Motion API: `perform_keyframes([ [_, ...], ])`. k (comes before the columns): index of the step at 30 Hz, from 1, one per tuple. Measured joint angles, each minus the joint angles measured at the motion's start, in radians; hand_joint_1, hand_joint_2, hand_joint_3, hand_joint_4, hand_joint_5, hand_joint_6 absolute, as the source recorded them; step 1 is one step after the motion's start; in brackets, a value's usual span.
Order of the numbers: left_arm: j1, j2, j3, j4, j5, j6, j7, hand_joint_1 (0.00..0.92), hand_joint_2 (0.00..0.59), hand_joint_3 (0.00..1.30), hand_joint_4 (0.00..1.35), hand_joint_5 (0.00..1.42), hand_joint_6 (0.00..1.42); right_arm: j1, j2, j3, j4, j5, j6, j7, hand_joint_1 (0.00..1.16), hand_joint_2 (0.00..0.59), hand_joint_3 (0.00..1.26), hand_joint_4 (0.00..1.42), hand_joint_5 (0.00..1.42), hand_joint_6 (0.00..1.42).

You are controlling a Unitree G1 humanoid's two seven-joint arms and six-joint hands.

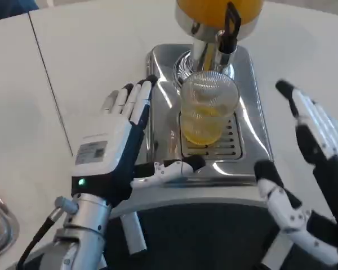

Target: Grasp the cup under the faucet to collect the drink, then remove the cup.

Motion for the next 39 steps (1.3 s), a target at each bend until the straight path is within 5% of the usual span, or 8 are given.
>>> perform_keyframes([
  [9, -0.047, -0.014, -0.030, 0.061, -0.022, -0.032, 0.028, 0.138, 0.027, 0.00, 0.00, 0.03, 0.03, 0.101, -0.073, -0.071, 0.016, -0.023, -0.170, -0.001, 0.43, 0.457, 0.00, 0.00, 0.00, 0.00],
  [15, -0.053, -0.016, -0.035, 0.089, -0.026, -0.051, 0.048, 0.139, 0.026, 0.00, 0.00, 0.06, 0.06, 0.131, -0.074, -0.042, 0.067, -0.193, -0.229, -0.006, 0.43, 0.456, 0.00, 0.00, 0.00, 0.00],
  [27, -0.083, -0.031, -0.034, 0.139, -0.061, -0.080, 0.072, 0.104, 0.007, 0.00, 0.00, 0.13, 0.13, 0.127, -0.065, -0.026, 0.109, -0.312, -0.243, -0.021, 0.42, 0.455, 0.00, 0.00, 0.00, 0.00],
  [39, -0.146, -0.094, -0.053, 0.263, -0.097, -0.112, 0.124, 0.193, 0.008, 0.00, 0.00, 0.19, 0.18, 0.194, -0.043, -0.035, 0.074, -0.274, -0.242, -0.007, 0.41, 0.455, 0.00, 0.00, 0.00, 0.00],
])
